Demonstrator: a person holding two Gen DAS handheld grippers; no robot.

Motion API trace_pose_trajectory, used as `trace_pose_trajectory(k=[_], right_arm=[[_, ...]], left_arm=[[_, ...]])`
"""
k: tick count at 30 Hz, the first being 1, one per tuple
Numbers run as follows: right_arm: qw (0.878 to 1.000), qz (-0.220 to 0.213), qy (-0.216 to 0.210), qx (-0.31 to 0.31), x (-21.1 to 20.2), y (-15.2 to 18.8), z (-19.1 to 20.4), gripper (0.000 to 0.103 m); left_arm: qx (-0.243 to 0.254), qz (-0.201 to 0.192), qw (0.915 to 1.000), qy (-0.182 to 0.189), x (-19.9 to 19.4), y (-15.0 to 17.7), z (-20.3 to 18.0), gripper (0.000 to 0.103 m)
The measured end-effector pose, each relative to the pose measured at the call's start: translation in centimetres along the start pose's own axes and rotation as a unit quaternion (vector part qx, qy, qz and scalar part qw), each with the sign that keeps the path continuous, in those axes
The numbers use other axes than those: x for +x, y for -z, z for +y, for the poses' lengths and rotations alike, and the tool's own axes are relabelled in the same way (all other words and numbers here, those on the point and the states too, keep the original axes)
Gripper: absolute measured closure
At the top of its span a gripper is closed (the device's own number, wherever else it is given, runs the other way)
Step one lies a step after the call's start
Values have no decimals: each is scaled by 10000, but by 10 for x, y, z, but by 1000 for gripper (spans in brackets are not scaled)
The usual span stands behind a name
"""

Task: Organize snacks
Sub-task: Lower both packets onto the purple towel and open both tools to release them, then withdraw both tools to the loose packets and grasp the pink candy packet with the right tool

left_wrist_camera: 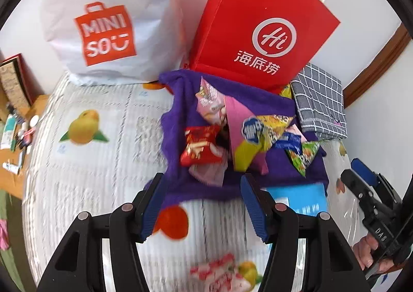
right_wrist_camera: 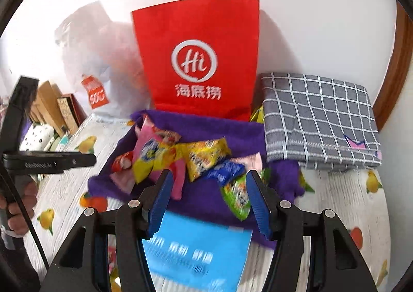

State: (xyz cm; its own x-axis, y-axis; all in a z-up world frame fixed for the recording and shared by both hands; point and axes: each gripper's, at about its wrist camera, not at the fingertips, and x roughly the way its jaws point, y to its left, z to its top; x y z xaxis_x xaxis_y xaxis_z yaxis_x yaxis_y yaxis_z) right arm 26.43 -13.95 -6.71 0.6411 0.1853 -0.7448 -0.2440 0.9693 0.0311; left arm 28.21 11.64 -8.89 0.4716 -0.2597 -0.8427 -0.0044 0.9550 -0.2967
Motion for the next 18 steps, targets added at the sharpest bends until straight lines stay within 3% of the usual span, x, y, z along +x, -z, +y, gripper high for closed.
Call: trace_pose_trajectory(k=[18], right_arm=[[9985, 251, -229, 427, -76, 72, 34, 45]], left_arm=[[333, -346, 9988, 89, -72, 86, -16, 44]])
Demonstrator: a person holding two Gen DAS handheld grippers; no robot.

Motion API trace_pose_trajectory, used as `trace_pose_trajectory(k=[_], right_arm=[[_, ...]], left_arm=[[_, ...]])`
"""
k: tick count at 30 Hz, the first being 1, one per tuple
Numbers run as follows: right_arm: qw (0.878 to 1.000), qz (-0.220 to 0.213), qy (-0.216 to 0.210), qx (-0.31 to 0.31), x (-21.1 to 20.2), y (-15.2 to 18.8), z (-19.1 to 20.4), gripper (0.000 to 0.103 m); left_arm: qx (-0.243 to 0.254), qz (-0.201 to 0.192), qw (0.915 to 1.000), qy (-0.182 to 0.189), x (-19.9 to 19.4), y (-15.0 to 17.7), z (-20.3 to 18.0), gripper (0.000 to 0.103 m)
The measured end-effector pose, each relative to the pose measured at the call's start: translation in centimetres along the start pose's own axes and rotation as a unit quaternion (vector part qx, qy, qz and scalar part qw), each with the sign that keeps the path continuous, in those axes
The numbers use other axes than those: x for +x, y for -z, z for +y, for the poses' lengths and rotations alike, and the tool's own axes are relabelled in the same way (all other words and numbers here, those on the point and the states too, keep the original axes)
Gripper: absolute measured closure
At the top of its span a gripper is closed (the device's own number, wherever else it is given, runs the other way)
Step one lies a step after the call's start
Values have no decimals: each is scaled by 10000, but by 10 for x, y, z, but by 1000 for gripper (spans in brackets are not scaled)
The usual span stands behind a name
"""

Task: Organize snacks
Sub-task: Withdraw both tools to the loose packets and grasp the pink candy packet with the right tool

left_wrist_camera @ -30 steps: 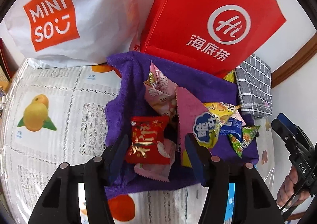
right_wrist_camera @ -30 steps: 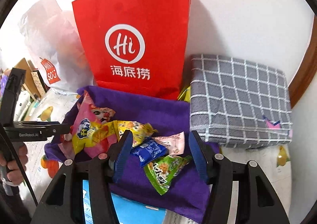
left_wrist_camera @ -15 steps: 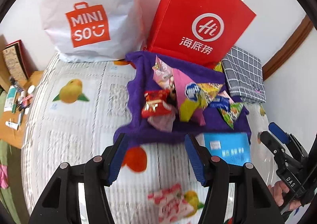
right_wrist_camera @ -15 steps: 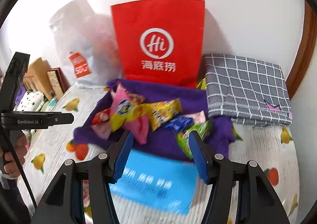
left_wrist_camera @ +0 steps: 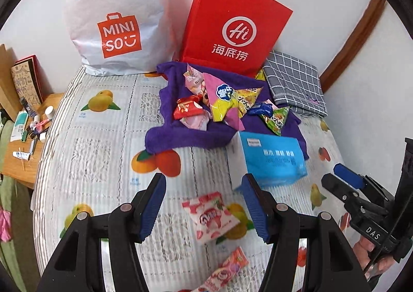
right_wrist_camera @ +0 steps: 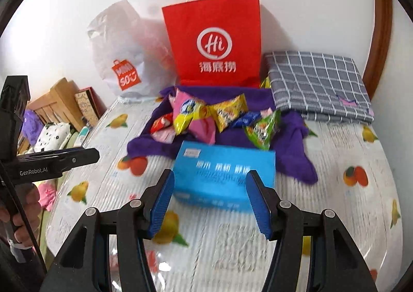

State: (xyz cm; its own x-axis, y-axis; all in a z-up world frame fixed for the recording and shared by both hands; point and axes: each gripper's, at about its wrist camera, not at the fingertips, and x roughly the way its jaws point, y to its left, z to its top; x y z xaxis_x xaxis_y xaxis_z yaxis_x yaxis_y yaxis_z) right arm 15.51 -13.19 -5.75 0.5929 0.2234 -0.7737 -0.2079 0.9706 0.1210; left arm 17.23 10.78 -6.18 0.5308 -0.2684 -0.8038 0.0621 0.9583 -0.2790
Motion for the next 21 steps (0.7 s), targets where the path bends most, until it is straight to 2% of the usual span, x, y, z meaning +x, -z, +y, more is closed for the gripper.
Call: trace_pose_trajectory(k=[8, 13, 21], right_arm=[[9994, 253, -230, -78, 9, 30, 29, 45], [9967, 602, -470, -289, 35, 44, 57, 45], [9903, 1137, -567, -560, 89, 53, 93, 45]], left_arm=[[-118, 48, 9998, -144, -3, 26, 26, 44], [-303, 142, 9992, -233, 3, 39, 52, 44], [-599, 439, 9970, -200, 27, 58, 91, 44]])
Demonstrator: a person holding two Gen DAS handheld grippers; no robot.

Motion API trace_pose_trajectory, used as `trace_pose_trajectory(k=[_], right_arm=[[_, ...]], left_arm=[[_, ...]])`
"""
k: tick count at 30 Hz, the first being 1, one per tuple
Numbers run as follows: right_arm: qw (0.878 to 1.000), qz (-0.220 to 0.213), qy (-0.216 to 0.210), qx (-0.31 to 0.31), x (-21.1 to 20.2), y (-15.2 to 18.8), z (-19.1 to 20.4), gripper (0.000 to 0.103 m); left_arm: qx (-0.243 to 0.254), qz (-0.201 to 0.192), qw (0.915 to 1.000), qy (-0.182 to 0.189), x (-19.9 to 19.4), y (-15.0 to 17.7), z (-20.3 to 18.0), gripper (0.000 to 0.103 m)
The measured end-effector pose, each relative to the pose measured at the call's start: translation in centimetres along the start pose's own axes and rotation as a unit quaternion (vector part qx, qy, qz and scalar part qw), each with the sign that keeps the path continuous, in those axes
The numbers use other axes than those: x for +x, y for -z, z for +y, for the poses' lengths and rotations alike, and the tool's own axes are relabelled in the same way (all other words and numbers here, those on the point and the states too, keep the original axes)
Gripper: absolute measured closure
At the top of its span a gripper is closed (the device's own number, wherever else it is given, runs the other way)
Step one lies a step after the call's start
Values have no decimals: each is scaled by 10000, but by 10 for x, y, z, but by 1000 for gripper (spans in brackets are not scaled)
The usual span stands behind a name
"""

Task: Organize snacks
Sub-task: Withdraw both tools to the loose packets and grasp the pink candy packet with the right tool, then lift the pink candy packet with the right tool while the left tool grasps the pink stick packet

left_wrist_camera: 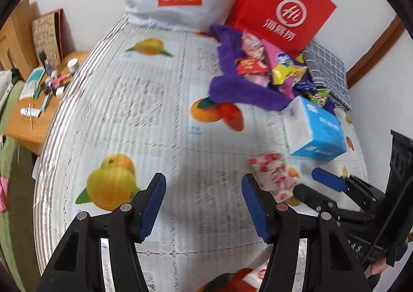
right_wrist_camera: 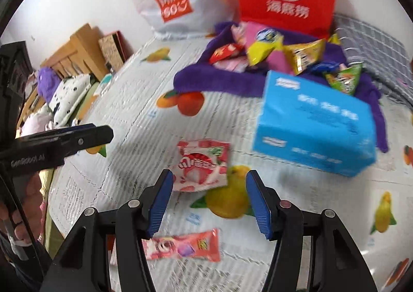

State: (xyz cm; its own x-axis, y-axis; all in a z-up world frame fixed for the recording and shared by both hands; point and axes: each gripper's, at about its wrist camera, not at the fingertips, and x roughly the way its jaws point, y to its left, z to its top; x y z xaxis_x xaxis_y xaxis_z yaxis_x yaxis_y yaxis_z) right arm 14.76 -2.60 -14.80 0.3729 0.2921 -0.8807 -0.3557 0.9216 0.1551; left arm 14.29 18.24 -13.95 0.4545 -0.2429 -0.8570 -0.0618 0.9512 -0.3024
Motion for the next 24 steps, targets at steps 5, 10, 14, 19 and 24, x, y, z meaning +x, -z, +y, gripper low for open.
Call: trace_pose_trajectory(k=[5, 10, 14, 19, 24], right_arm=[[9998, 163, 0, 91, 24, -8, 2, 45], [9994, 344, -5, 34, 49, -13, 6, 41], [9987, 297, 261, -314, 58, -9, 20, 40], [9986, 203, 342, -360, 57, -7, 18, 48], [9996, -15, 250, -111, 33, 0, 0, 49]], left_arm=[[-171, 77, 9998, 7, 10, 0, 18, 44], [-226, 128, 9996, 63, 18, 0, 28, 44], [-242, 192, 9995, 45, 23, 0, 32, 44], [-218, 216, 9995, 32, 25, 4, 28, 44], [-70, 285, 9996, 33, 27, 12, 15, 44]])
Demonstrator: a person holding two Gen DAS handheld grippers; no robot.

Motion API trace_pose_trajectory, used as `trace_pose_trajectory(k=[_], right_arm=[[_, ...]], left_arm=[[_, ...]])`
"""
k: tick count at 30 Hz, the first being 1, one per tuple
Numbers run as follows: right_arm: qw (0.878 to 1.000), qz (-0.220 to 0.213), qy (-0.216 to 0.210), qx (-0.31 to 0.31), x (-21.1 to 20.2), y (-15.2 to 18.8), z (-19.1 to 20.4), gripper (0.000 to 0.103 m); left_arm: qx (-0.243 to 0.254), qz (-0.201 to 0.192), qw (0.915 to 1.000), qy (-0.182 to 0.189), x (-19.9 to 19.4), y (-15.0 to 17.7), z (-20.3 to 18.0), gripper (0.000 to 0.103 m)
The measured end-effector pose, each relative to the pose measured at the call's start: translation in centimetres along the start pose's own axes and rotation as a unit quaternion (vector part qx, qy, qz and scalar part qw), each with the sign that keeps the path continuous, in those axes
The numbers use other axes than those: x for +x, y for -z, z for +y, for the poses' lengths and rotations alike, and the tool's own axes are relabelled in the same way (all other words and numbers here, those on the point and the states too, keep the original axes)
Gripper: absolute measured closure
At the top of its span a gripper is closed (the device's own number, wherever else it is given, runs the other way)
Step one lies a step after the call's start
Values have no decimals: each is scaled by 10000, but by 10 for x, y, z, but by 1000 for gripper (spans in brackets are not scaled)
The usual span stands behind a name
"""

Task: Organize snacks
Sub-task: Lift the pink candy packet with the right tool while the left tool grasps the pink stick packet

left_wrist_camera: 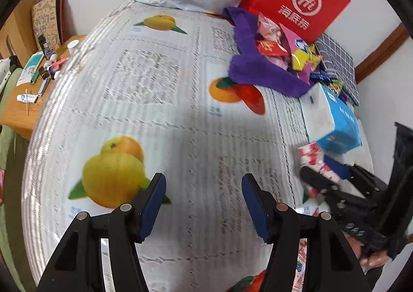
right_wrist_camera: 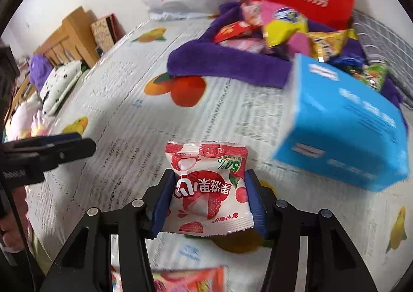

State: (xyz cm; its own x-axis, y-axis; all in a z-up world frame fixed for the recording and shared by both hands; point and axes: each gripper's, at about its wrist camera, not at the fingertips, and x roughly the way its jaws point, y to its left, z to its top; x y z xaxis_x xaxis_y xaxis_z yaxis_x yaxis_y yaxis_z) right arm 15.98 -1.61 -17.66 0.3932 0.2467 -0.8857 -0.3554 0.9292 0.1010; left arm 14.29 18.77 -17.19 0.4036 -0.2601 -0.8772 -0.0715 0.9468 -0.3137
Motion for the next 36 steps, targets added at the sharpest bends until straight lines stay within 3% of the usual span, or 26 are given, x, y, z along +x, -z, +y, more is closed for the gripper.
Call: trace_pose_trajectory(k=[7, 11, 16, 23, 27, 29, 33, 34, 36], right_arm=[[9991, -378, 26, 203, -46, 26, -27, 49], [9972, -566, 276, 415, -69, 43, -54, 49], [9930, -752, 553, 724, -94, 62, -93, 49], [9883, -838, 665, 1082, -108, 88, -128, 49], [9870, -774, 694, 1224, -103, 101, -140, 49], [9866, -730, 686, 1289, -99, 104, -144, 49], [9864, -658, 646, 1364, -92, 110, -148, 49], [9865, -646, 637, 1361, -91, 111, -149, 49], [9867, -631, 631, 1358, -90, 112, -149, 49]], left_arm=[[369, 186, 9985, 348, 7, 20, -36, 44], [681, 335, 9958, 512, 12, 31, -61, 44], [832, 556, 9891, 1082, 17, 41, -83, 37], [1185, 629, 9849, 1093, 18, 56, -106, 37], [1708, 538, 9804, 822, 17, 72, -124, 39], [2020, 408, 9773, 492, 16, 82, -134, 41], [2593, 88, 9644, -504, 17, 97, -152, 69], [2601, 51, 9643, -502, 16, 97, -152, 79], [2367, 72, 9708, -375, 13, 91, -147, 84]])
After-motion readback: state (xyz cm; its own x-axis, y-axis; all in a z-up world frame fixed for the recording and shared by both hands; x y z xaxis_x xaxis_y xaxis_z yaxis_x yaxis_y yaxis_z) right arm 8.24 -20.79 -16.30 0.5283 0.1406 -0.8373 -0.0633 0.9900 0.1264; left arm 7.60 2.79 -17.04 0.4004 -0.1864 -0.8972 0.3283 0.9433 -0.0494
